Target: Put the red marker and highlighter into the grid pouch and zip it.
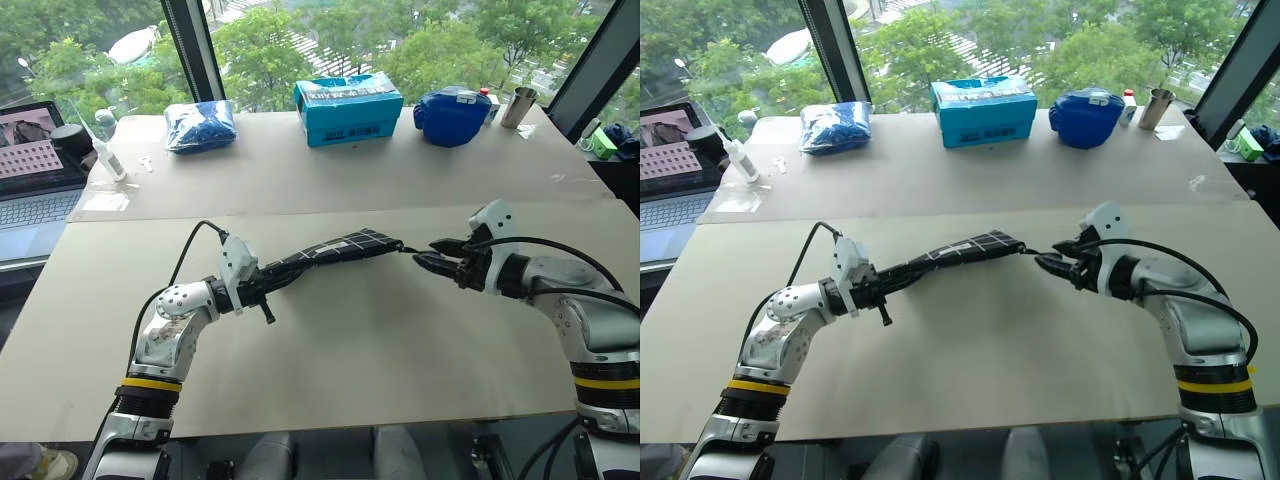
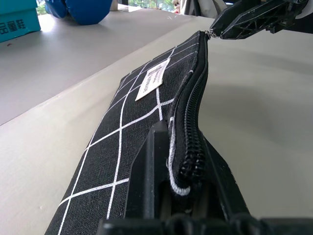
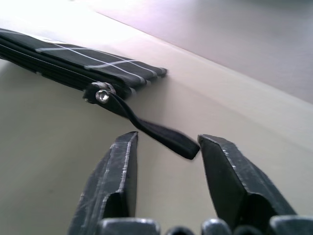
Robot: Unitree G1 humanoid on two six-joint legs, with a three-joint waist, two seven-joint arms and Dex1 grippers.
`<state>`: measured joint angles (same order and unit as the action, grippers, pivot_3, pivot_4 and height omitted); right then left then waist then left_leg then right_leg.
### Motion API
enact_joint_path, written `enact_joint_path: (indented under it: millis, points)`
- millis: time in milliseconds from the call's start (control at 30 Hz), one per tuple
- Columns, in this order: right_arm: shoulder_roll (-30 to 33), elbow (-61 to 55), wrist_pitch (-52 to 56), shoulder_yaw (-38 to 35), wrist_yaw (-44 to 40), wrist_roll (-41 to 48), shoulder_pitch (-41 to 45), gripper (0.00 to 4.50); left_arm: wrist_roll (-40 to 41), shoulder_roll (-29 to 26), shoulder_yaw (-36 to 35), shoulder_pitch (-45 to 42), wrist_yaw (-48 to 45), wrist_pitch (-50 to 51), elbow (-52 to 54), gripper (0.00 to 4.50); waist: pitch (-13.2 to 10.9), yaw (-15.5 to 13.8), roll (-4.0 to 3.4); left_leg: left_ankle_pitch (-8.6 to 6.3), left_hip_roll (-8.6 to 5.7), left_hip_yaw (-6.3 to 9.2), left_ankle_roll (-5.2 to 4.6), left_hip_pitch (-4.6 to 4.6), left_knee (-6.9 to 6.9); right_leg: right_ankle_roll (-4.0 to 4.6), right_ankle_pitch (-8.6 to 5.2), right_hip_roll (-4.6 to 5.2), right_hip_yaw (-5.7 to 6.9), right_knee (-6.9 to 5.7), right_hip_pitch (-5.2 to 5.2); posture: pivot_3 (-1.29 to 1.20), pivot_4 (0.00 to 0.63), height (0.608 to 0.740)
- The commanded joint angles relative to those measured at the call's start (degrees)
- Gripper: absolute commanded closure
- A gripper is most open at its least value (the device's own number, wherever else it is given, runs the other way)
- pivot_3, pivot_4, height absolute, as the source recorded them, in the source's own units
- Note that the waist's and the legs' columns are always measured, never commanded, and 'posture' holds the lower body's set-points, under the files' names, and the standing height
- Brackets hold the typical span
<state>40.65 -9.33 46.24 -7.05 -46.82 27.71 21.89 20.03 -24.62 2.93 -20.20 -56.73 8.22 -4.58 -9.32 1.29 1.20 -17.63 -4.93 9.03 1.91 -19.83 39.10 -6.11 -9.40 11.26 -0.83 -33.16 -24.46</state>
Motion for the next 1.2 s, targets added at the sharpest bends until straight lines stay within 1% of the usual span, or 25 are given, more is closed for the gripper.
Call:
enact_joint_path:
  millis: [33, 100, 167, 267, 300, 333, 433, 600, 667, 767, 833, 900, 933, 967, 1033, 1100, 1167, 1200]
  points:
    - [4.6, -2.89, 2.47, -9.53, -5.57, 7.24, -3.81, 1.55, -2.35, -1.18, 2.76, -2.06, -4.33, -4.45, -1.17, 4.5, 0.0, -0.78, 0.0, 0.0, -0.01, 0.02, 0.0, -0.02, 0.0, 0.0, 0.0, 0.0, 0.01, 0.0, 0.0, 0.0, 0.15, 0.74]
    - [7.08, -4.25, 2.16, -13.43, -7.95, 9.19, -7.43, 1.55, -4.12, -1.83, 4.53, -3.29, -7.19, -7.61, -3.42, 4.5, 0.0, -1.41, -0.01, -0.01, -0.03, 0.03, -0.02, -0.03, 0.02, -0.01, 0.0, 0.0, 0.03, 0.03, 0.03, 0.0, 0.15, 0.74]
    - [9.07, -7.33, 3.78, -18.12, -9.87, 13.09, -10.85, 1.55, -6.15, -2.71, 6.27, -5.12, -10.47, -11.93, -7.1, 4.5, 0.0, -1.48, -0.01, -0.02, -0.03, 0.01, -0.03, -0.01, 0.03, -0.01, 0.0, 0.0, 0.03, 0.04, 0.05, 0.0, 0.15, 0.74]
    - [11.84, -13.07, 4.92, -24.19, -12.52, 16.56, -17.47, 1.55, -8.03, -2.87, 8.06, -8.99, -14.56, -17.79, -13.18, 4.5, 0.0, -1.35, -0.01, -0.02, -0.01, 0.0, -0.03, 0.03, 0.02, -0.01, 0.0, 0.0, 0.03, 0.01, 0.09, 0.0, 0.15, 0.74]
    - [12.29, -14.36, 5.35, -25.62, -12.88, 17.42, -19.16, 1.55, -8.21, -2.66, 8.29, -10.14, -15.55, -19.17, -14.88, 4.5, 0.0, -1.39, -0.01, -0.02, -0.01, -0.02, -0.04, 0.05, 0.02, -0.01, 0.0, 0.0, 0.03, 0.0, 0.11, 0.0, 0.15, 0.74]
    - [13.08, -16.19, 4.15, -26.58, -13.88, 15.91, -23.24, 1.55, -8.12, -2.03, 8.72, -11.62, -16.94, -20.39, -16.54, 4.5, 0.0, -1.32, -0.01, -0.03, -0.01, -0.01, -0.06, 0.05, 0.03, -0.01, 0.0, 0.0, 0.03, 0.01, 0.15, 0.0, 0.15, 0.74]
    - [13.76, -18.67, 2.29, -28.01, -14.49, 14.46, -29.54, 1.55, -8.27, -0.67, 9.74, -13.98, -20.13, -23.57, -19.99, 4.5, 0.0, -1.51, 0.0, -0.1, -0.01, -0.04, -0.17, 0.1, 0.07, -0.04, 0.01, 0.0, 0.04, 0.02, 0.27, 0.0, 0.15, 0.74]
    - [10.72, -20.15, 1.5, -25.71, -9.39, 14.39, -29.46, 1.55, -9.08, 1.42, 10.38, -15.03, -22.13, -28.12, -24.68, 4.5, 0.0, -1.09, 0.0, -0.15, -0.02, -0.14, -0.27, 0.1, 0.26, -0.12, 0.06, 0.02, -0.02, 0.02, 0.29, 0.0, 0.15, 0.74]
    - [9.98, -20.34, 1.31, -24.86, -8.4, 14.5, -29.41, 1.55, -8.51, 2.31, 9.53, -15.71, -22.08, -28.68, -26.96, 4.5, 0.0, -1.13, 0.01, -0.15, -0.02, -0.11, -0.26, 0.09, 0.26, -0.12, 0.06, 0.01, -0.01, 0.02, 0.27, 0.0, 0.15, 0.74]
    - [9.96, -19.82, 0.51, -23.75, -7.59, 13.77, -29.18, 1.55, -9.71, 2.49, 9.28, -16.89, -21.8, -31.67, -31.21, 4.5, 0.0, -1.3, 0.01, -0.15, -0.02, -0.11, -0.27, 0.06, 0.34, -0.12, 0.06, 0.02, -0.01, 0.01, 0.29, 0.0, 0.15, 0.74]
    - [10.13, -19.26, 0.08, -23.39, -7.21, 13.74, -28.78, 1.52, -10.17, 2.73, 9.06, -17.41, -20.76, -32.95, -32.61, 3.72, 0.0, -1.32, 0.01, -0.17, -0.02, -0.11, -0.3, 0.05, 0.42, -0.12, 0.06, 0.01, -0.01, 0.01, 0.29, 0.0, 0.15, 0.74]
    - [10.37, -18.65, -0.37, -23.1, -7.04, 13.62, -28.4, 1.52, -10.33, 3.23, 8.6, -17.75, -19.29, -33.95, -33.19, 3.24, 0.0, -1.33, 0.01, -0.2, -0.02, -0.11, -0.35, 0.02, 0.49, -0.13, 0.06, 0.01, -0.01, 0.0, 0.29, 0.0, 0.15, 0.74]
    - [10.49, -18.29, -0.59, -22.82, -7.06, 13.47, -28.21, 1.52, -10.64, 3.44, 8.07, -17.77, -17.49, -34.16, -33.04, 2.83, 0.0, -1.36, 0.01, -0.21, -0.02, -0.11, -0.36, -0.02, 0.57, -0.13, 0.07, 0.01, 0.0, 0.0, 0.28, 0.0, 0.15, 0.74]
    - [10.67, -17.87, -0.93, -22.42, -7.1, 13.09, -28.08, 1.52, -10.53, 3.42, 7.5, -17.46, -16.19, -33.04, -32.1, 2.39, 0.0, -1.37, 0.01, -0.21, -0.03, -0.11, -0.37, -0.04, 0.62, -0.15, 0.08, 0.01, 0.0, 0.0, 0.29, 0.0, 0.15, 0.74]
    - [10.8, -16.74, -1.6, -21.61, -7.25, 12.45, -27.71, 1.52, -8.43, 2.05, 6.84, -15.36, -16.9, -27.54, -27.53, 1.81, 0.0, -1.4, 0.01, -0.22, -0.04, -0.11, -0.37, -0.06, 0.64, -0.2, 0.1, 0.01, 0.0, 0.0, 0.29, 0.0, 0.15, 0.74]
    - [10.88, -15.44, -2.46, -20.75, -7.43, 11.66, -27.35, 1.52, -5.64, -0.07, 6.02, -12.38, -18.16, -20.41, -21.87, 1.81, 0.0, -1.18, 0.0, -0.22, -0.04, -0.1, -0.38, -0.08, 0.65, -0.21, 0.11, 0.01, -0.01, -0.02, 0.28, 0.0, 0.15, 0.74]
    - [10.98, -14.38, -3.3, -20.07, -7.63, 10.81, -27.01, 1.52, -4.14, -1.67, 5.16, -9.98, -18.0, -16.67, -17.37, 1.81, 0.01, -0.82, -0.01, -0.23, -0.04, -0.09, -0.4, -0.07, 0.63, -0.21, 0.11, 0.01, -0.01, -0.05, 0.24, 0.0, 0.15, 0.74]
    - [11.28, -12.54, -4.72, -18.95, -7.81, 9.1, -26.63, 1.52, -2.65, -3.63, 2.95, -7.71, -15.24, -10.2, -14.31, 1.81, 0.01, -0.65, -0.01, -0.23, -0.04, -0.08, -0.4, -0.07, 0.63, -0.21, 0.11, 0.01, -0.01, -0.05, 0.23, 0.0, 0.15, 0.74]
